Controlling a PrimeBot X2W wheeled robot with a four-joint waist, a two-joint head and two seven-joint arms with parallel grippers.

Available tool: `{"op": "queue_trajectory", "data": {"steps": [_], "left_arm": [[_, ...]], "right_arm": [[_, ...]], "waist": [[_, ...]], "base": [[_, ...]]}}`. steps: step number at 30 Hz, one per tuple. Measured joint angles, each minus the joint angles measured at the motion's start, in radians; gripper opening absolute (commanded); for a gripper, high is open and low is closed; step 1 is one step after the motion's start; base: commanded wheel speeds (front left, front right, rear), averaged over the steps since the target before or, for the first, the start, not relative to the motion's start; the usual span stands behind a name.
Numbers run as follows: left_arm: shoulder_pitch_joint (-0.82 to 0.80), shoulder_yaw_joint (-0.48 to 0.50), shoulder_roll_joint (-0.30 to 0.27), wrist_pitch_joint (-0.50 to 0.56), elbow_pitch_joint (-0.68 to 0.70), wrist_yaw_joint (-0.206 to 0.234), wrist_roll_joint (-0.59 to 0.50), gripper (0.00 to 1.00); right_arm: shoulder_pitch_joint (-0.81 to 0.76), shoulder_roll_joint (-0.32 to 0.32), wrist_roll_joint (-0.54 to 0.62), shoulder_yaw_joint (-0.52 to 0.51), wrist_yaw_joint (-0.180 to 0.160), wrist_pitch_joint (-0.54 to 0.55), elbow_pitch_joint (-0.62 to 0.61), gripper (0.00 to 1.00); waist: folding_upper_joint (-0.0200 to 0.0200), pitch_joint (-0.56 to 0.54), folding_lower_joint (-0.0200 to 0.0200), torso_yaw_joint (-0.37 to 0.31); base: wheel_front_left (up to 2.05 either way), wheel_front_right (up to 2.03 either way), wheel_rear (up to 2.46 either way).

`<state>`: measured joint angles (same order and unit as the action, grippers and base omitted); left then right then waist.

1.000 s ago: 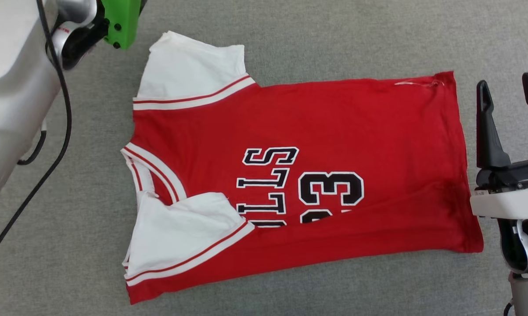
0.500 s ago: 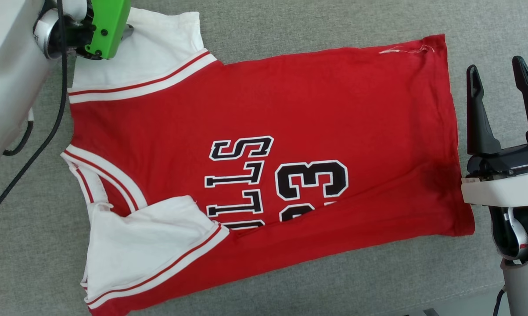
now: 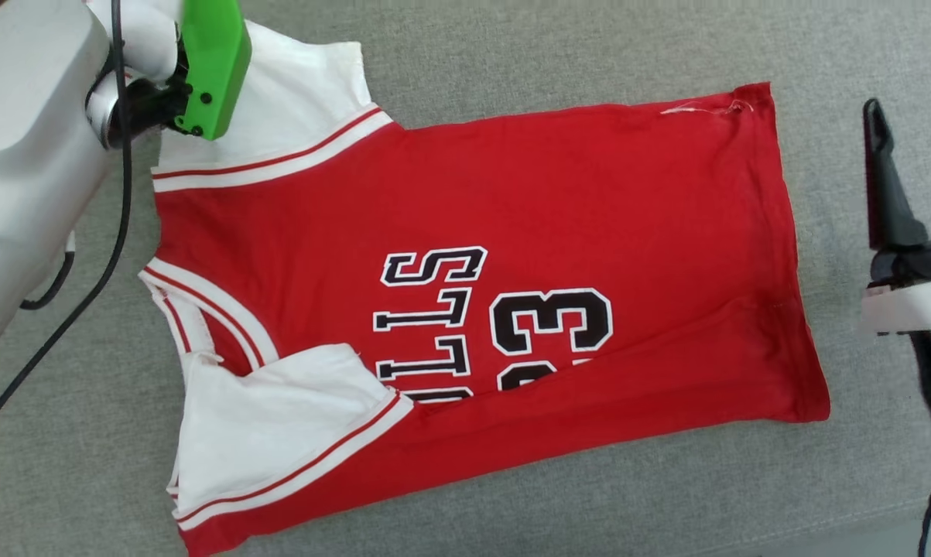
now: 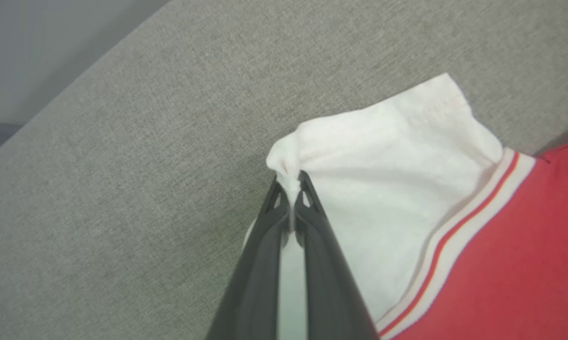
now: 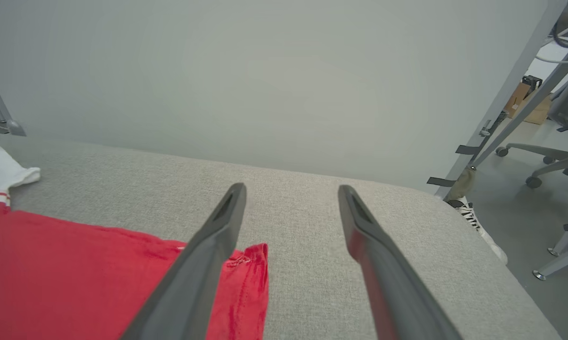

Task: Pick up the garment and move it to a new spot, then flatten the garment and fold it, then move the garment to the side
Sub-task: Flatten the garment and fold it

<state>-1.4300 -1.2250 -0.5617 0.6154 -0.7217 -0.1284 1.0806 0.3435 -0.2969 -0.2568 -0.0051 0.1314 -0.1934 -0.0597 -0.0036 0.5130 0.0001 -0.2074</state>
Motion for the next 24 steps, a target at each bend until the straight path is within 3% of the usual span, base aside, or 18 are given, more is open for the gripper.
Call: {"op": "queue_trajectory", "data": {"steps": [8, 19, 24], "left_arm": [[0.055, -0.019, -0.001, -0.145, 0.108, 0.000, -0.003, 0.00], [0.081, -0.031, -0.005, -0.247, 0.202, 0.000, -0.052, 0.00], [0.078, -0.031, 0.001, -0.267, 0.227, 0.000, -0.062, 0.00]], "right_arm": [[0.106, -0.175, -0.083, 0.040, 0.000, 0.219, 0.027, 1.00], [0.321, -0.410, -0.383, 0.259, 0.000, 0.852, 0.173, 1.00], [0.391, -0.442, -0.467, 0.336, 0.000, 1.062, 0.250, 1.00]], "waist": [[0.0000, -0.091, 0.0000, 0.056], [0.0000, -0.133, 0.0000, 0.156], [0.0000, -0.109, 0.0000, 0.182]], "base": [[0.00, 0.00, 0.00], [0.00, 0.00, 0.00], [0.00, 0.00, 0.00]]}}
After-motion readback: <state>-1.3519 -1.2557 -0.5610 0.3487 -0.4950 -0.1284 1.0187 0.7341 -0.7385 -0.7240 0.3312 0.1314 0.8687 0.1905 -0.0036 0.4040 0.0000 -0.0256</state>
